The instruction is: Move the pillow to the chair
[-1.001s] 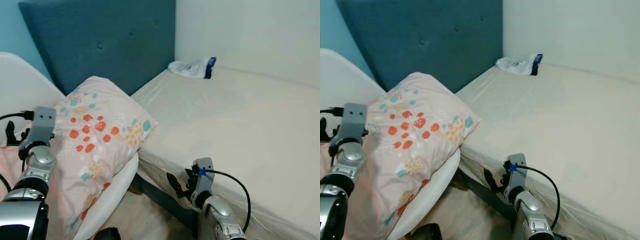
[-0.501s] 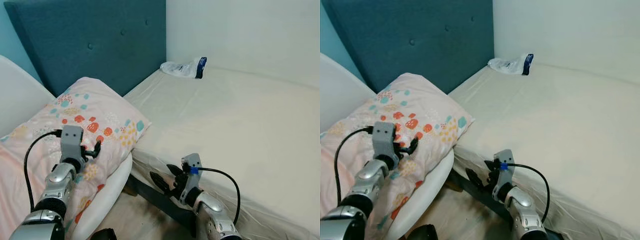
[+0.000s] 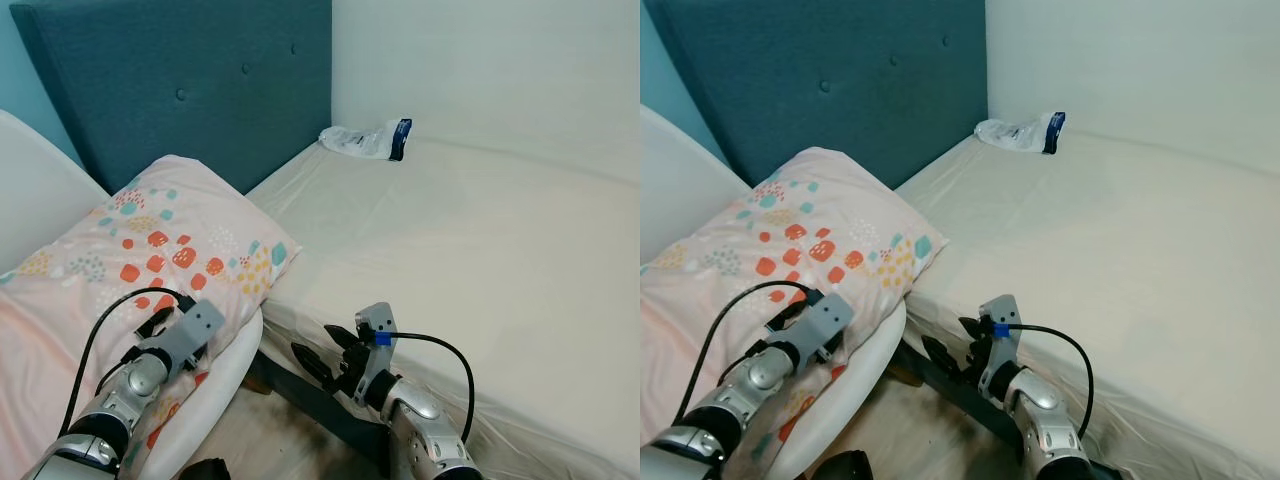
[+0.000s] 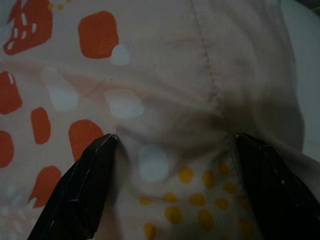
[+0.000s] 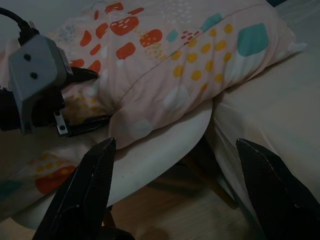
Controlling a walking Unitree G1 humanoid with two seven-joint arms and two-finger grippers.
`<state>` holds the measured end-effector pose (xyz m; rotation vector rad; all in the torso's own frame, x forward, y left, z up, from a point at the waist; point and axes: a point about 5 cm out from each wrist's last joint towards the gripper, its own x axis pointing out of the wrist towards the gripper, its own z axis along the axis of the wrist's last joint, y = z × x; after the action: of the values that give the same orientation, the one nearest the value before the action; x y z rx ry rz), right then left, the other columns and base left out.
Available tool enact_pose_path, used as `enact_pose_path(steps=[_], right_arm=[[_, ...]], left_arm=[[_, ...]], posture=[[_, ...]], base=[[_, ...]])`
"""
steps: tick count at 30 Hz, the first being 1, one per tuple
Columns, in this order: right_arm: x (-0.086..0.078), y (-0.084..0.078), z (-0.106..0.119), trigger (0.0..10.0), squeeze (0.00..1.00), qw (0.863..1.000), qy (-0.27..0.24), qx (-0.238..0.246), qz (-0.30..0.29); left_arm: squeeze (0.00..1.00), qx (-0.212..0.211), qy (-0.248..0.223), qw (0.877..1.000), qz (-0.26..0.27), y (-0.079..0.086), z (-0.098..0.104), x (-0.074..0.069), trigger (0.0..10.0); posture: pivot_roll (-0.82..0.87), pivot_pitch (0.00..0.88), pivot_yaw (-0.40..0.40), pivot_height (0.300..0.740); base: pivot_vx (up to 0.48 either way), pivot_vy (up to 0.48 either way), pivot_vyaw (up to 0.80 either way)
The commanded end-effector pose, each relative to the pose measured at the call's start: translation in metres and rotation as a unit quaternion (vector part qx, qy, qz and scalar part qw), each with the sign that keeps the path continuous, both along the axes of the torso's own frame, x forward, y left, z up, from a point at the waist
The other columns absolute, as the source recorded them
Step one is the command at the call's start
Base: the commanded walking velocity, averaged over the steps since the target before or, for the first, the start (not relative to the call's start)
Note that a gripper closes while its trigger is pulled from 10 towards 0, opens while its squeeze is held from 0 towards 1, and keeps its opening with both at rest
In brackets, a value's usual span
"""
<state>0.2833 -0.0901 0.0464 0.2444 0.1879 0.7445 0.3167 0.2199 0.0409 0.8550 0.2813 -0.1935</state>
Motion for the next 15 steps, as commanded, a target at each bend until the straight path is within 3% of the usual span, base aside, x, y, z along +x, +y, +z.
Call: enact_pose_path(steps=[1,6,7,9,10,15], right_arm=[[-0.001,0.001,0.001,10.0,0.00,1.000,0.001,0.000,0.004],[-0.003,-0.002,0.001,10.0,0.00,1.000,0.004,-0.003,-0.005],[-0.004,-0.003,0.001,10.0,0.00,1.000,0.004,-0.004,-0.008],[-0.004,-0.003,0.001,10.0,0.00,1.000,0.004,-0.005,-0.010],[-0.004,-0.004,0.002,10.0,0.00,1.000,0.003,-0.003,-0.012],[-0.005,-0.006,0.005,10.0,0.00,1.000,-0.002,0.002,-0.018]], left_arm=[[0.00,0.030,0.006,1.000,0.005,0.002,-0.006,-0.005,10.0],[0.00,0.095,0.025,0.995,0.020,-0.005,-0.019,-0.008,10.0],[0.00,0.099,0.028,0.994,0.027,-0.005,-0.021,-0.009,3.8],[0.00,0.101,0.029,0.994,0.031,-0.004,-0.021,-0.010,3.8],[0.00,0.104,0.035,0.993,0.037,-0.002,-0.022,-0.010,0.0],[0.00,0.112,0.041,0.990,0.079,0.011,-0.020,-0.010,0.0]], posture=[[-0.08,0.014,0.024,0.490],[-0.10,0.035,0.023,0.490],[-0.10,0.039,0.021,0.490],[-0.10,0.039,0.021,0.490],[-0.11,0.046,0.023,0.490],[-0.12,0.053,0.023,0.490]], base=[[0.000,0.000,0.00],[0.000,0.000,0.00],[0.000,0.000,0.00],[0.000,0.000,0.00],[0.000,0.000,0.00],[0.000,0.000,0.00]])
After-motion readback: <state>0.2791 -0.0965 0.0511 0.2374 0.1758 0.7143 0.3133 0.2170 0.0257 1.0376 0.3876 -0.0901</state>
